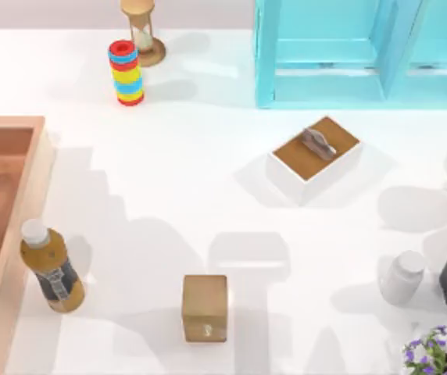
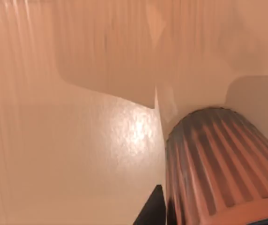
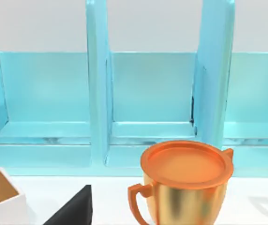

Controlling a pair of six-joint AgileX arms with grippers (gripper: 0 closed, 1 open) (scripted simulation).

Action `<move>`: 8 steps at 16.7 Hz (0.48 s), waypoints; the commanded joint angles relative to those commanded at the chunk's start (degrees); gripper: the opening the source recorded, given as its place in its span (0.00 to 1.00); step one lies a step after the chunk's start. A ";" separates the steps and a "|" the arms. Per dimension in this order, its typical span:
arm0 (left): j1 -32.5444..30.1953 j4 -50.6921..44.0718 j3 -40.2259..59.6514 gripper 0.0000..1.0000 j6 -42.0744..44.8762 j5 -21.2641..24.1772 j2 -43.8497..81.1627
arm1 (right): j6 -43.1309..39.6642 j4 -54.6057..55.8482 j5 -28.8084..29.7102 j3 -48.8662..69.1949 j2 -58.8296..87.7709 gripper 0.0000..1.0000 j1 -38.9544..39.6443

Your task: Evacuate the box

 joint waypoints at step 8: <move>0.00 0.00 0.00 0.00 0.00 0.00 0.00 | 0.00 0.00 0.00 0.00 0.00 1.00 0.00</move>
